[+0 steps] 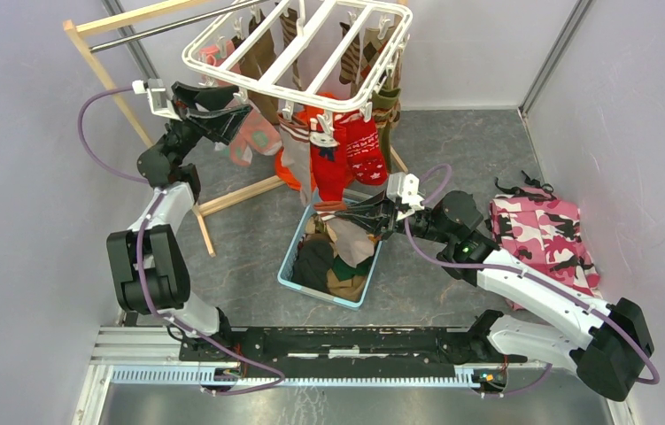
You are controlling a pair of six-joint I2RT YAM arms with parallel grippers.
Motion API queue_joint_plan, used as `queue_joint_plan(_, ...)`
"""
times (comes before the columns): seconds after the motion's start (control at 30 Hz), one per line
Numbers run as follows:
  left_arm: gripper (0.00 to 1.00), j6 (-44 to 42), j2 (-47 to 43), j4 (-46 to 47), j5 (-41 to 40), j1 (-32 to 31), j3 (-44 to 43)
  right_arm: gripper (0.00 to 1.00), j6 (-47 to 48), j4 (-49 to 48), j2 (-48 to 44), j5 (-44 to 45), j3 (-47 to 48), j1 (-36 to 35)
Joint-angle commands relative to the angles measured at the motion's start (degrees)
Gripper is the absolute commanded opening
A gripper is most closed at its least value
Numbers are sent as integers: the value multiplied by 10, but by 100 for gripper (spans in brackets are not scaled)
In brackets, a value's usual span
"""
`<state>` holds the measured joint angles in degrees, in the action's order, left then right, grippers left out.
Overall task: Clip the socks to the hanger
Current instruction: Open the clamp at the hanger.
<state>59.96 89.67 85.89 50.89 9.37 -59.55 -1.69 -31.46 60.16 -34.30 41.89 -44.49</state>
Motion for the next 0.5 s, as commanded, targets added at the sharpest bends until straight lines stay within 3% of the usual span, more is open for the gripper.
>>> queue_joint_plan(0.0,87,11,9,136,21,-7,-40,0,-7,-33,-6,-12,22,2)
queue_joint_plan(0.47,82,31,38,135,38,-18,-91,0,-6,-30,-5,-15,26,2)
